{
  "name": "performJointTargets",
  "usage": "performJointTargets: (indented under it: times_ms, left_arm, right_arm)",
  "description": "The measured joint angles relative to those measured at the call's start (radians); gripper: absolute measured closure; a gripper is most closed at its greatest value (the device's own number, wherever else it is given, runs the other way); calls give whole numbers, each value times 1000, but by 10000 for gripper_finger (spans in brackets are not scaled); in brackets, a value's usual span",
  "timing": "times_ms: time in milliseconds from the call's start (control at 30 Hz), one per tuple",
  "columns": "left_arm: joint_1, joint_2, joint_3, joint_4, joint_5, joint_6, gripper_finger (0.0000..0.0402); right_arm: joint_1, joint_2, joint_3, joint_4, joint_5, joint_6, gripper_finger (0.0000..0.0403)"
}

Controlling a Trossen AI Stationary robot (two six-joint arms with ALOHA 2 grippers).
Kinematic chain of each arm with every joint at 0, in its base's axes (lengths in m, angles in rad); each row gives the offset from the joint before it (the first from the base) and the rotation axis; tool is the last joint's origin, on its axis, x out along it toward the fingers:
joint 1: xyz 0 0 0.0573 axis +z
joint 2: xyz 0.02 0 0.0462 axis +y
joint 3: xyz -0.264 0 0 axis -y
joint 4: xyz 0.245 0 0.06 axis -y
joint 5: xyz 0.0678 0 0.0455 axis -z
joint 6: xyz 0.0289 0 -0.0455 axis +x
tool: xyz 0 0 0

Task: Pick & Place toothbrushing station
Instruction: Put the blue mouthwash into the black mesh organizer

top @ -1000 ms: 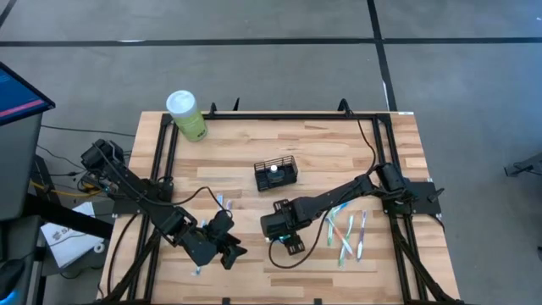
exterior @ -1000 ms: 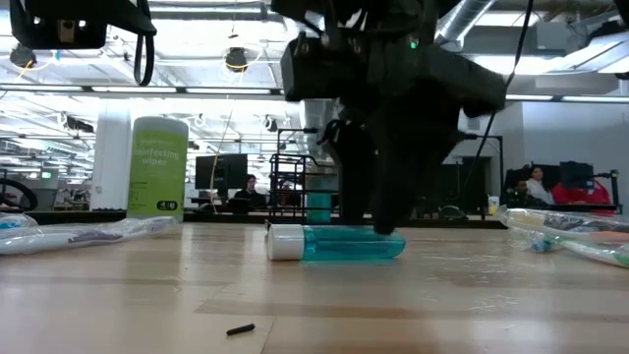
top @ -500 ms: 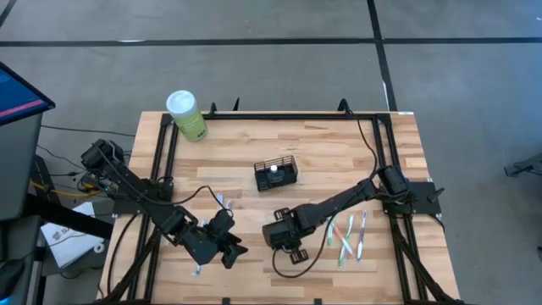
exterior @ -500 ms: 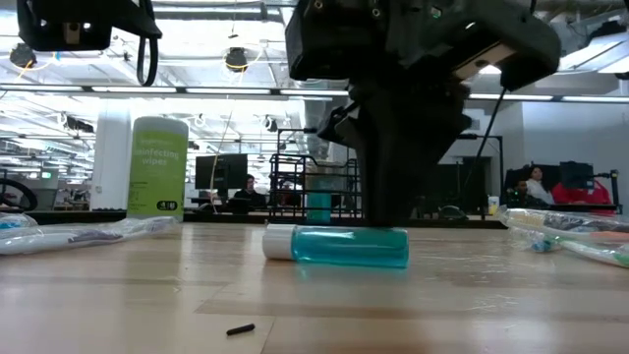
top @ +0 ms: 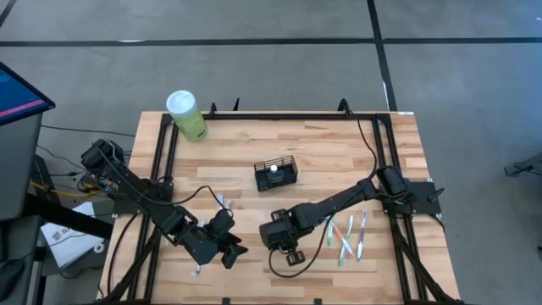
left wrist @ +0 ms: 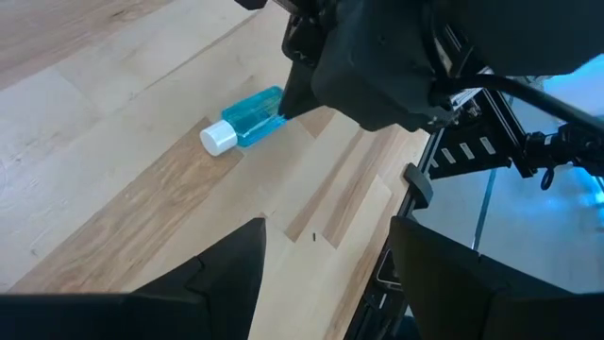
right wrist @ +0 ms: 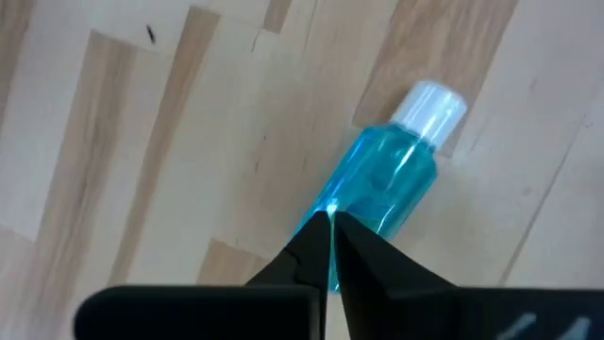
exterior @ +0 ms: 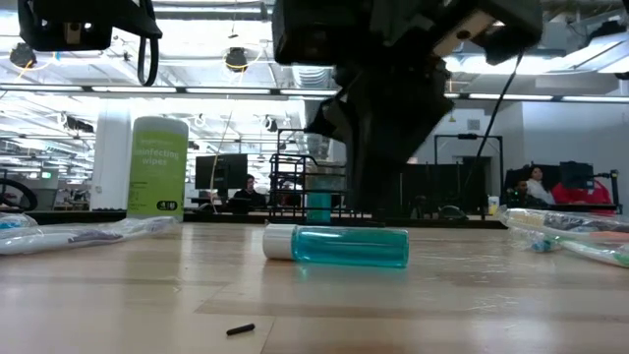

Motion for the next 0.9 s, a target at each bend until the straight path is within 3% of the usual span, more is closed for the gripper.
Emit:
performJointTargets:
  times_ms: [133,267,667,767,900]
  left_arm:
    - [-1,0,0,1,0,-1,179]
    - [-1,0,0,1,0,0,179]
    - [-1,0,0,2,9,50,179]
    - [-1,0,0,2,26,51,179]
    - [-1,0,0,2,28,56,179]
  right_arm:
    - [-2,-2,0,0,13,36,401]
    - [1,-14,3,-5,31,128,380]
    - [33,-13,1,21,95,297,148]
    - [22,-13,1,25,94,313,114]
    - [-3,-12,1,27,51,301,98]
